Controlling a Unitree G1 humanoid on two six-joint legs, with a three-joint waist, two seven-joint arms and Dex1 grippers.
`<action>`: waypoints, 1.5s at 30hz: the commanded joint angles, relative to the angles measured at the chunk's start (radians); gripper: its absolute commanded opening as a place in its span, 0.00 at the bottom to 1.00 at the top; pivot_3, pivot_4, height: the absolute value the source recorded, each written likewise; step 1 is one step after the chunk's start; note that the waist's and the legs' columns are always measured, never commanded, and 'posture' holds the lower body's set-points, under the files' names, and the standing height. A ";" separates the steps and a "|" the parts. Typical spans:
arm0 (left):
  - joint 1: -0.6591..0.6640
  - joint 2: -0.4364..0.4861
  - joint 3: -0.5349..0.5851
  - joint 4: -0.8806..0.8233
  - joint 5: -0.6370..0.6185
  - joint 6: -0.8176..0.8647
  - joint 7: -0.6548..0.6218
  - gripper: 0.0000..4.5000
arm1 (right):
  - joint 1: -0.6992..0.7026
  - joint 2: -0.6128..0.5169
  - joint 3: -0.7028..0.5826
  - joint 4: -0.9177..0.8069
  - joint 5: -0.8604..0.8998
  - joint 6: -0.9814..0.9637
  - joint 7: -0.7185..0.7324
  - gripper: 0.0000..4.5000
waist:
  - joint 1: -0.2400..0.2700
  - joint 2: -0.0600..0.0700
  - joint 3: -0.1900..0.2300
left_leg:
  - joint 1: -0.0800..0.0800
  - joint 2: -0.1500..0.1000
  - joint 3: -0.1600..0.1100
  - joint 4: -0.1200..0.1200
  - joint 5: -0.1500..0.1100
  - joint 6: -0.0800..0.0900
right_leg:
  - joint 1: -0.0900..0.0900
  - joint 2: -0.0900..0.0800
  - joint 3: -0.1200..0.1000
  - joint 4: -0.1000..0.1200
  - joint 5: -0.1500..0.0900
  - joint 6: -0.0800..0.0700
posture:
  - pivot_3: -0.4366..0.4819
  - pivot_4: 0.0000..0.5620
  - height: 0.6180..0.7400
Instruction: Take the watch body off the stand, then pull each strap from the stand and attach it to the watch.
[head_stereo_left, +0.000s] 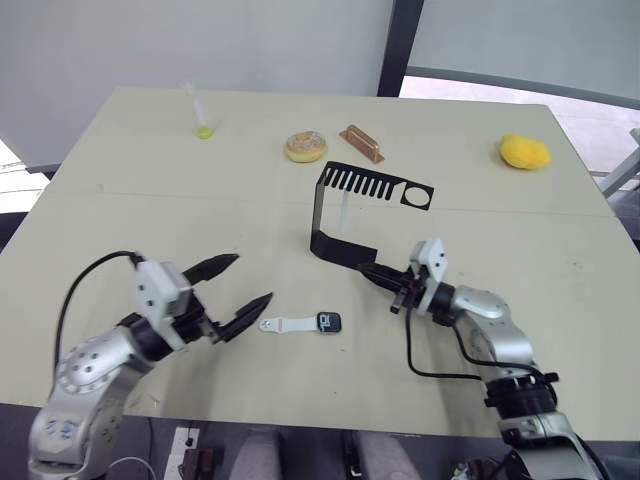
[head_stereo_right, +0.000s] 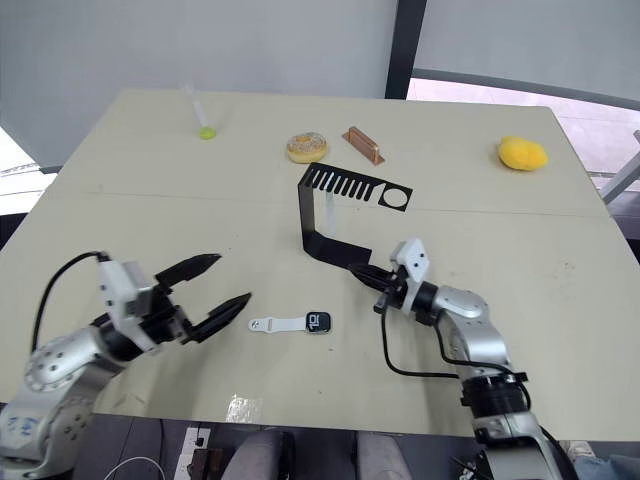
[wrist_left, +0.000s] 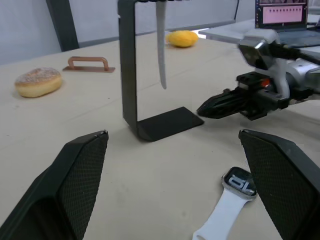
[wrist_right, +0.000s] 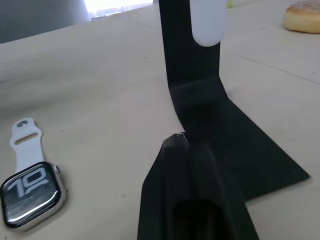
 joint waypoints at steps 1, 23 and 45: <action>-0.075 -0.048 -0.110 -0.053 0.077 0.034 0.115 1.00 | -0.070 0.023 -0.014 0.103 -0.033 -0.058 -0.038 0.01 | 0.000 0.000 0.000 | 0.000 0.000 0.000 0.000 0.000 0.000 | 0.000 0.000 0.000 0.000 0.000 0.000 | 0.48 0.27 1.00; -0.352 -0.314 -0.413 0.169 0.372 0.084 0.371 0.83 | -0.123 0.057 -0.021 0.273 -0.076 -0.088 -0.036 0.00 | 0.002 -0.001 -0.001 | 0.001 0.001 0.001 0.003 0.001 -0.001 | 0.001 0.002 0.001 0.002 0.000 0.001 | 0.48 0.27 1.00; -0.522 -0.455 -0.397 0.500 0.485 -0.133 0.419 0.83 | -0.120 0.068 -0.008 0.275 -0.114 -0.044 -0.070 0.00 | 0.002 -0.002 -0.001 | 0.001 0.001 0.002 0.003 0.005 -0.008 | 0.001 0.002 0.001 0.002 0.000 0.001 | 0.48 0.27 1.00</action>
